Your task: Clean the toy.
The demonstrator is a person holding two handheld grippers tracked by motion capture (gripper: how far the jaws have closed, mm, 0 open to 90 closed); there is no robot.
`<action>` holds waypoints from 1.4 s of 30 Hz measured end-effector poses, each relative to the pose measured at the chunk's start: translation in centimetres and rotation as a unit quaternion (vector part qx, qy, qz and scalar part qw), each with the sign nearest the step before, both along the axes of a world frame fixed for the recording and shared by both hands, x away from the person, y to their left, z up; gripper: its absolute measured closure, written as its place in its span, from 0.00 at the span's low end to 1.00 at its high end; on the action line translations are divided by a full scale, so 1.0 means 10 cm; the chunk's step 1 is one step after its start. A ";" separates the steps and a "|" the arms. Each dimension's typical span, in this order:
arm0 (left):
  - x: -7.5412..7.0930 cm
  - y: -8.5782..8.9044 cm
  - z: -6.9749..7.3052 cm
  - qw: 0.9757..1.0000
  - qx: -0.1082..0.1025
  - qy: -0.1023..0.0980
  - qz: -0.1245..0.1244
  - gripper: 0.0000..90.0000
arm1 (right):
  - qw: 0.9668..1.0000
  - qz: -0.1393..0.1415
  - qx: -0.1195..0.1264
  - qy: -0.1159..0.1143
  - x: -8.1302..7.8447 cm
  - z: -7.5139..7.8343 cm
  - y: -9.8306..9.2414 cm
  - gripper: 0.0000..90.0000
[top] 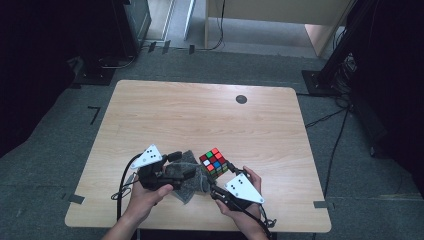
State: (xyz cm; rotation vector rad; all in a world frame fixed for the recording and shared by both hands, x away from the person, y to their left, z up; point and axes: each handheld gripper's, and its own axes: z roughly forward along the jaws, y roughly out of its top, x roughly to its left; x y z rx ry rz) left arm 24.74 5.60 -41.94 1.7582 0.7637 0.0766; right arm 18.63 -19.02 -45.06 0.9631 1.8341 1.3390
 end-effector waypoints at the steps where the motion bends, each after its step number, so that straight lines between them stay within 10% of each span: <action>1: -0.02 -0.03 0.01 1.000 -0.001 0.000 -0.007 0.19 | 1.000 0.003 -0.003 -0.002 0.00 -0.01 0.02 0.39; 18: -0.05 -0.30 -0.06 0.995 0.095 0.024 -0.014 0.18 | 0.996 0.040 -0.068 -0.039 -0.15 -0.08 0.40 0.39; 22: -0.07 -0.30 -0.05 0.995 0.094 0.019 -0.019 0.35 | 0.995 0.034 -0.085 -0.046 -0.17 -0.08 0.44 0.39; 27: -0.05 -0.27 -0.05 0.995 0.091 0.026 -0.017 0.37 | 0.993 0.036 -0.097 -0.050 -0.17 -0.08 0.45 0.38; 32: 0.02 -0.12 -0.02 0.998 0.038 0.044 -0.003 0.37 | 0.994 0.017 -0.099 -0.037 -0.11 -0.11 0.40 0.26; 42: 0.04 -0.12 -0.05 0.997 0.013 0.060 -0.042 0.37 | 0.989 0.047 -0.117 -0.074 -0.17 -0.07 0.39 0.38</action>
